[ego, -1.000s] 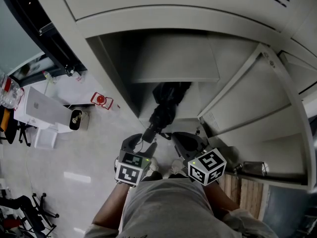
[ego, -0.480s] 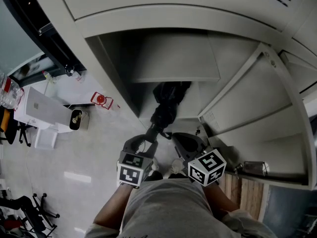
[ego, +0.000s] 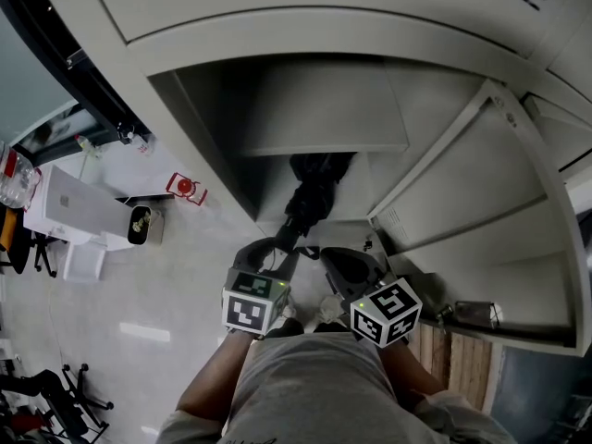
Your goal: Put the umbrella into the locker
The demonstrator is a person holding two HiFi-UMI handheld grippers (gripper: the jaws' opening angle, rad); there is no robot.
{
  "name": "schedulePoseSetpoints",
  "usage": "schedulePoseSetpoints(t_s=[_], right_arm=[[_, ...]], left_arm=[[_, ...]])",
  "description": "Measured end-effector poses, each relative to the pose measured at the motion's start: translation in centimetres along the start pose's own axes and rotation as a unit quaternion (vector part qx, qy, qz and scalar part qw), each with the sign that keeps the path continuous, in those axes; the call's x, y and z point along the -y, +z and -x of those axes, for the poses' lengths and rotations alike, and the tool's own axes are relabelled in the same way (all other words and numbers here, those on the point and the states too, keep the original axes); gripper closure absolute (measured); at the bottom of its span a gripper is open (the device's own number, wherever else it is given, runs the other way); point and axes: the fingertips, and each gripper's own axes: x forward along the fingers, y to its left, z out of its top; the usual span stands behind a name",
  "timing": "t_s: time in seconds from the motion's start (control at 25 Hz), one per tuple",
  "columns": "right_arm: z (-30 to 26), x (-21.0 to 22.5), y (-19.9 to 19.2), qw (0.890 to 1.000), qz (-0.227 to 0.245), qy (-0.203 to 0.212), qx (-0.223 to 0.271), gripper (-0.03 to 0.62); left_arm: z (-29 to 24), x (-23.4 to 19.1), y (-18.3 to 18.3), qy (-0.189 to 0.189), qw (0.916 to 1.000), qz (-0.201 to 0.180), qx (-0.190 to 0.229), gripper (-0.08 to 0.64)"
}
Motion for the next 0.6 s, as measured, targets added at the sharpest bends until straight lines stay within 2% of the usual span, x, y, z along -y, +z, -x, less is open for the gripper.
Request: schedulePoseSetpoints(t_s=[0.6], right_arm=[[0.4,1.4,0.4,1.0,-0.006,-0.019,0.004,0.565]], left_arm=[[-4.2,-0.7,4.1,-0.006,0.9999,-0.012,0.004,0.364]])
